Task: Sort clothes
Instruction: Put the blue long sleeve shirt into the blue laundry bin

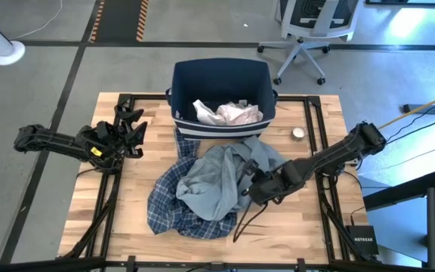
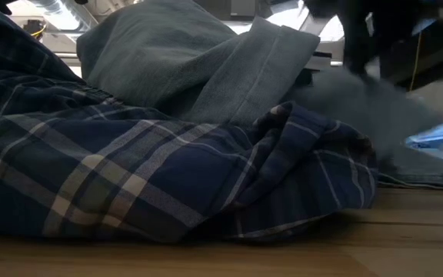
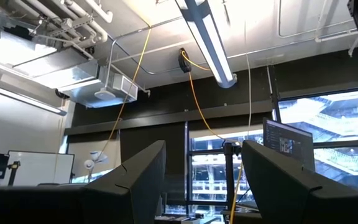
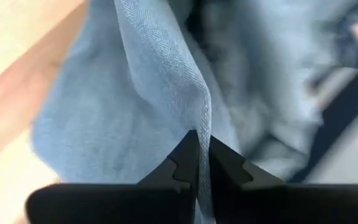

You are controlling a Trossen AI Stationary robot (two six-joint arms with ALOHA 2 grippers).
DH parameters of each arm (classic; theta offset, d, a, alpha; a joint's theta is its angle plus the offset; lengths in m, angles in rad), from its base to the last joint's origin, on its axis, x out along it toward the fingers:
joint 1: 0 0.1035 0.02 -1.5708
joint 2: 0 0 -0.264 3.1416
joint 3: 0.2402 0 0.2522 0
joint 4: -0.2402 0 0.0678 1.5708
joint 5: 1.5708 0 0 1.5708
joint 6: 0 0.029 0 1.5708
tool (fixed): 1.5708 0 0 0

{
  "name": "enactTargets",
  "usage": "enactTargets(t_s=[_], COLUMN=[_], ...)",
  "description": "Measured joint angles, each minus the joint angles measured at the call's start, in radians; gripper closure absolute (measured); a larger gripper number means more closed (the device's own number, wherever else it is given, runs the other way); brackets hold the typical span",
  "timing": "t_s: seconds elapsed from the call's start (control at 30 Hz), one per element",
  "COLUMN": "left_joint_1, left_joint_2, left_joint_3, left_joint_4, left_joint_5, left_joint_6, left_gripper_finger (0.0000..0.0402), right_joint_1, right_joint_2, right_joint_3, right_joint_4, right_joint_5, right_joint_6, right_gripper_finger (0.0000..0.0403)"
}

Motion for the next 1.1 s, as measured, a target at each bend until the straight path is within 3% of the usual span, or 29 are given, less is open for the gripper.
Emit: enactTargets(t_s=[0.17, 0.53, 0.73, 0.97, 1.1], left_joint_1=[0.0, 0.0, 0.0, 0.0, 0.0], left_joint_2=[0.0, 0.0, 0.0, 0.0, 0.0], left_joint_3=[0.0, 0.0, 0.0, 0.0, 0.0], left_joint_4=[0.0, -0.001, -0.001, -0.001, -0.001], left_joint_5=[0.0, 0.0, 0.0, 0.0, 0.0], left_joint_6=[0.003, 0.003, 0.003, 0.003, 0.001], left_gripper_finger=[0.0194, 0.0194, 0.0194, 0.0194, 0.0194], right_joint_1=[0.0, 0.0, 0.0, 0.0, 0.0], right_joint_2=[-0.076, -0.222, -0.26, -0.271, -0.247], right_joint_3=[0.194, 0.668, 0.815, 0.788, 0.726], right_joint_4=[-0.139, -0.324, -0.375, -0.423, -0.41], right_joint_5=[0.091, 0.383, 0.491, 0.449, 0.335], right_joint_6=[0.006, 0.062, 0.058, 0.139, 0.202], right_gripper_finger=[0.0391, 0.0393, 0.0388, 0.038, 0.0351])
